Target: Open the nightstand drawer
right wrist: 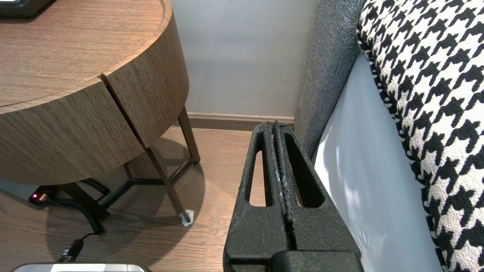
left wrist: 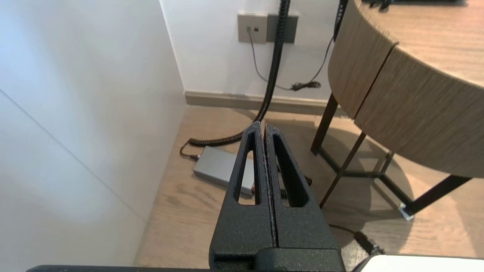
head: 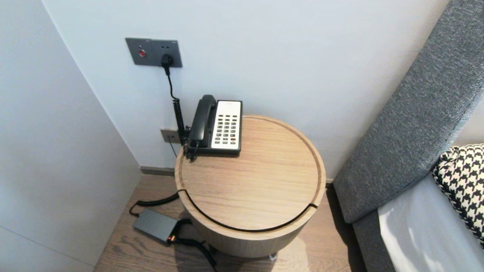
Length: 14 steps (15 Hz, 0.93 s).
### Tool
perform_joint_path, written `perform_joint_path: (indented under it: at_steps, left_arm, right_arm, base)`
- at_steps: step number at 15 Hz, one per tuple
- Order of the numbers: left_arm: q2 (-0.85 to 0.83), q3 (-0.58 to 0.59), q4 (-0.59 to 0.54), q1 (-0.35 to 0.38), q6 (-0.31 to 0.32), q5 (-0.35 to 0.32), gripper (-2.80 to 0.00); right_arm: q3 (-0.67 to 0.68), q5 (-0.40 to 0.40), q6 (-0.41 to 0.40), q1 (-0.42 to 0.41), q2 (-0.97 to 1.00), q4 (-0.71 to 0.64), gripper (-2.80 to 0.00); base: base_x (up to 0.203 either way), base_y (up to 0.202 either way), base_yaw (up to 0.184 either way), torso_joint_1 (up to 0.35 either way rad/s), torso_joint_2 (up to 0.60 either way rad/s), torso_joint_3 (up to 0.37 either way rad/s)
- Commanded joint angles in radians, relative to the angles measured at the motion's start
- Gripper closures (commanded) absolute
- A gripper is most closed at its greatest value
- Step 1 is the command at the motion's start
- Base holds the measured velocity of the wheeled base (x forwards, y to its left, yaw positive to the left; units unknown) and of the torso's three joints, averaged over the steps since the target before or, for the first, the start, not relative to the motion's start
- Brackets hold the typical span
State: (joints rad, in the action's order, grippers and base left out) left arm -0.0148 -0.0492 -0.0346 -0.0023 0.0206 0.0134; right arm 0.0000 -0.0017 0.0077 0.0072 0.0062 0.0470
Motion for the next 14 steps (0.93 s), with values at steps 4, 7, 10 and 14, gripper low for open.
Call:
perform_joint_path:
  at_steps: [4,7,10,14]
  left_arm:
    - [-0.360,-0.310,-0.096,0.002,-0.001,-0.010,0.00]
    - [-0.643,-0.489,-0.170,-0.003,-0.010,-0.010,0.00]
    - [-0.868,-0.682,-0.335,-0.119,-0.125,-0.011,0.00]
    - [-1.129,-0.856,-0.468,-0.377,-0.356,-0.017,0.00]
  right_arm:
    - [0.025,0.000,0.000,0.000,0.001,0.001,0.00]
    - [0.025,0.000,0.000,0.000,0.001,0.001,0.00]
    - [0.025,0.000,0.000,0.000,0.001,0.001,0.00]
    - [0.025,0.000,0.000,0.000,0.001,0.001,0.00]
  base:
    - [0.000,0.000,0.000,0.000,0.00,0.000]
    - [0.000,0.000,0.000,0.000,0.00,0.000]
    - [0.000,0.000,0.000,0.000,0.00,0.000]
    - [0.000,0.000,0.000,0.000,0.00,0.000]
